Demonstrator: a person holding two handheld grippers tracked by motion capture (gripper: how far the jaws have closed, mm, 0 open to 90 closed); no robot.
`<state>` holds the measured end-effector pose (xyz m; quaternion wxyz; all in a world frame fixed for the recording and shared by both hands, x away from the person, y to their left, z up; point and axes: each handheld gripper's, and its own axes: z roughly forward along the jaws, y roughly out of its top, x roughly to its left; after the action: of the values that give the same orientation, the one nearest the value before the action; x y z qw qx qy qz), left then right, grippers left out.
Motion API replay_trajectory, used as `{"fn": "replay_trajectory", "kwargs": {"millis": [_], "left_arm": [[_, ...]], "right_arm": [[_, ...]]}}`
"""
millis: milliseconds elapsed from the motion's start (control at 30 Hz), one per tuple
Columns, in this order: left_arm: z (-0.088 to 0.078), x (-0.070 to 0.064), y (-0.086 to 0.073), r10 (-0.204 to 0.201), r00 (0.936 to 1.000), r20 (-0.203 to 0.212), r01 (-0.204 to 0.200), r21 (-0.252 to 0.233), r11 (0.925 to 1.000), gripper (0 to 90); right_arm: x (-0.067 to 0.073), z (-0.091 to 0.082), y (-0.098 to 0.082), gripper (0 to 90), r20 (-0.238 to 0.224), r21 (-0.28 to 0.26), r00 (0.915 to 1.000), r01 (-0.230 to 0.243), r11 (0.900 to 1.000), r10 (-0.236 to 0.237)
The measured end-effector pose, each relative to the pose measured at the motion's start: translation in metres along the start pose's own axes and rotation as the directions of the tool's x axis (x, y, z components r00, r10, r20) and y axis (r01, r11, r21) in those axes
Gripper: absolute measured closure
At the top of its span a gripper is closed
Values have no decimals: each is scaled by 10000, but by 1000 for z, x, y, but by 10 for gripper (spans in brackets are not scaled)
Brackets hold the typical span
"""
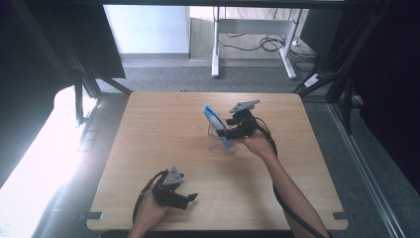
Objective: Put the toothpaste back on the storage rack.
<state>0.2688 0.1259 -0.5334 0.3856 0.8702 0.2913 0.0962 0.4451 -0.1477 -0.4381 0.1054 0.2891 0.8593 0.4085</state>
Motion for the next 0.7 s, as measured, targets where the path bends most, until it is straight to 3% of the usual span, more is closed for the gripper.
{"fn": "replay_trajectory", "kwargs": {"millis": [467,700], "left_arm": [[0,-1,0,44,10000,-15,-44,25,10000,135],[-1,0,0,31,10000,-60,-31,10,10000,135]], "right_arm": [[10,-10,-1,144,187,-9,9991,380,9993,-380],[13,-18,-4,133,214,95,9985,493,9987,-495]]}}
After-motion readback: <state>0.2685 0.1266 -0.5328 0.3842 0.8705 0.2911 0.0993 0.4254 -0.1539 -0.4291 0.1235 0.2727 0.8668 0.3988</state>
